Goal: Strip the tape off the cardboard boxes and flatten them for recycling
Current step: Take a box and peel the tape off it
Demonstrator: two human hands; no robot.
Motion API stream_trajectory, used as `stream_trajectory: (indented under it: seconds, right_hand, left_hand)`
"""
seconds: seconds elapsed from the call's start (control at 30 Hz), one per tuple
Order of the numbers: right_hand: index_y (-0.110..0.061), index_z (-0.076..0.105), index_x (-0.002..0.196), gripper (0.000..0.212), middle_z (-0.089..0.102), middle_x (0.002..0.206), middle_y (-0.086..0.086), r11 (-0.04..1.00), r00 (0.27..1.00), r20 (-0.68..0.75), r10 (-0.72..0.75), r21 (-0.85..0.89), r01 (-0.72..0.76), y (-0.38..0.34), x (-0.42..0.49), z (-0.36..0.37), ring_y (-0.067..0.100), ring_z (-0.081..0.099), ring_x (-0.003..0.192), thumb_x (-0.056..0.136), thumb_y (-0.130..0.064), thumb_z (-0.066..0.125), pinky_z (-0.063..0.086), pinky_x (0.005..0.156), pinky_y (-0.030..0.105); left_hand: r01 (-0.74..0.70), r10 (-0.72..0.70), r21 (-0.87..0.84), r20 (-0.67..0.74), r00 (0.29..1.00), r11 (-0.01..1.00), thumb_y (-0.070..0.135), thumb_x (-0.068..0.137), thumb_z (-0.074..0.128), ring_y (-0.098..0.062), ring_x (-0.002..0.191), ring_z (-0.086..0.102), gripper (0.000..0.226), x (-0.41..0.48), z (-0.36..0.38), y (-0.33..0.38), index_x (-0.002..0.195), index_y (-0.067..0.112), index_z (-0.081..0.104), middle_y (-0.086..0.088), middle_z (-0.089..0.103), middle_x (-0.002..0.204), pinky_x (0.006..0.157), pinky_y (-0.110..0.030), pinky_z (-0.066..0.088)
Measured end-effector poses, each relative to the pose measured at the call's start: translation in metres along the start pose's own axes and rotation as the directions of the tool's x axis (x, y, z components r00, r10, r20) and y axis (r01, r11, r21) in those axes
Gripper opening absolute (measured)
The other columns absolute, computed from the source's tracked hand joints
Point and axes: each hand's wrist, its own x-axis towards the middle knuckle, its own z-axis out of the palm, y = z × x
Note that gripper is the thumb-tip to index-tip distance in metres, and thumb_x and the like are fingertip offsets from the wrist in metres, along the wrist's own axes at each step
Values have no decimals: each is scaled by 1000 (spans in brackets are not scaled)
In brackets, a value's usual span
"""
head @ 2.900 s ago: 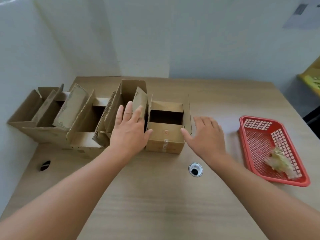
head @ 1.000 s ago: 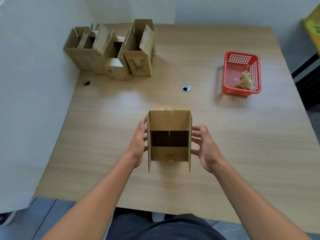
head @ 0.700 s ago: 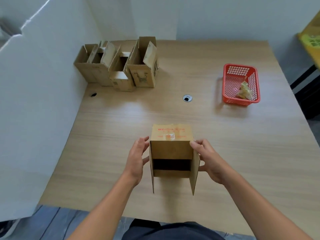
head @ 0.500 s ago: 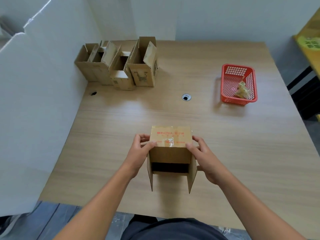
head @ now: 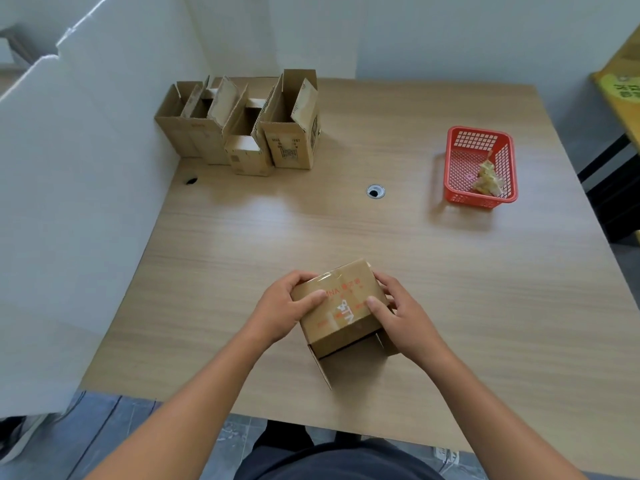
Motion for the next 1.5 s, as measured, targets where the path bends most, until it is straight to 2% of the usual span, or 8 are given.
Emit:
stream_trajectory:
  seconds: [0.17, 0.3, 0.43, 0.7, 1.0, 1.2, 1.37, 1.5]
  right_hand:
    - [-38, 50, 146, 45, 54, 142, -12, 841, 992, -77, -98, -540, 41, -4, 12, -5, 21, 36, 140, 101, -42, 56, 28, 118, 43]
    - [-47, 30, 155, 50, 38, 155, -13, 696, 996, -51, -78, -718, 18, -10, 14, 2, 25, 7, 154, 106, -45, 39, -5, 122, 63]
    - [-46, -4, 161, 70, 6, 170, -12, 590, 994, 35, -107, -802, 92, -3, 0, 14, 18, -15, 157, 97, -70, 13, -28, 116, 55]
    - [-35, 9, 163, 86, 15, 169, -17, 618, 990, 94, -107, -773, 140, -3, 10, 2, 9, -13, 157, 91, -79, 27, -32, 115, 52]
    - [-36, 14, 162, 83, 20, 168, -17, 654, 990, 100, -102, -743, 142, -9, 10, 2, 11, -1, 158, 94, -76, 37, -27, 118, 55]
    - [-38, 10, 163, 81, 16, 169, -18, 652, 987, 126, -102, -741, 162, -6, 12, -3, 11, -3, 158, 94, -75, 34, -29, 117, 52]
    - [-41, -4, 162, 72, -6, 172, -10, 579, 982, 178, -58, -795, 179, -7, 14, -5, 16, -23, 155, 101, -65, 24, -31, 115, 53]
    - [-46, -10, 159, 62, -13, 171, -8, 539, 978, 195, -71, -818, 202, -10, 8, 1, 16, -28, 153, 106, -48, 21, -31, 115, 55]
  left_hand:
    - [52, -40, 289, -44, 998, 956, 66, 73, 76, -1, 71, 63, 40, 0, -1, 4, 82, 31, 61, 17, 69, 80, 60, -24, 50]
    - [69, -95, 310, 71, 993, 948, 74, 71, 70, -1, 67, 64, 46, 1, 6, 9, 98, 38, 61, 14, 64, 70, 63, -29, 53]
    - [-7, 3, 249, 17, 1000, 969, 53, 91, 66, -9, 98, 62, 39, 9, 20, 15, 124, 33, 62, 11, 58, 114, 87, -37, 57]
    - [19, -43, 218, 107, 993, 976, 30, 94, 71, -14, 84, 68, 8, 48, 22, 53, 92, 24, 76, 6, 73, 89, 75, -29, 56]
    - [209, -319, 330, 328, 889, 921, 16, 95, 71, -22, 92, 67, 6, 82, 7, 83, 96, 10, 70, -7, 70, 96, 93, -38, 59]
    - [153, -271, 249, 562, 782, 956, 17, 104, 57, -17, 88, 58, 8, 84, -11, 76, 100, 13, 63, -2, 61, 89, 106, -44, 51]
    - [146, -170, 88, 586, 792, 985, 9, 106, 50, -28, 101, 55, 10, 75, -18, 55, 106, 10, 60, -12, 57, 101, 113, -54, 41]
    - [55, -67, 38, 584, 809, 998, 13, 104, 57, -20, 103, 60, 18, 64, -21, 37, 120, 14, 64, -6, 63, 107, 106, -44, 49]
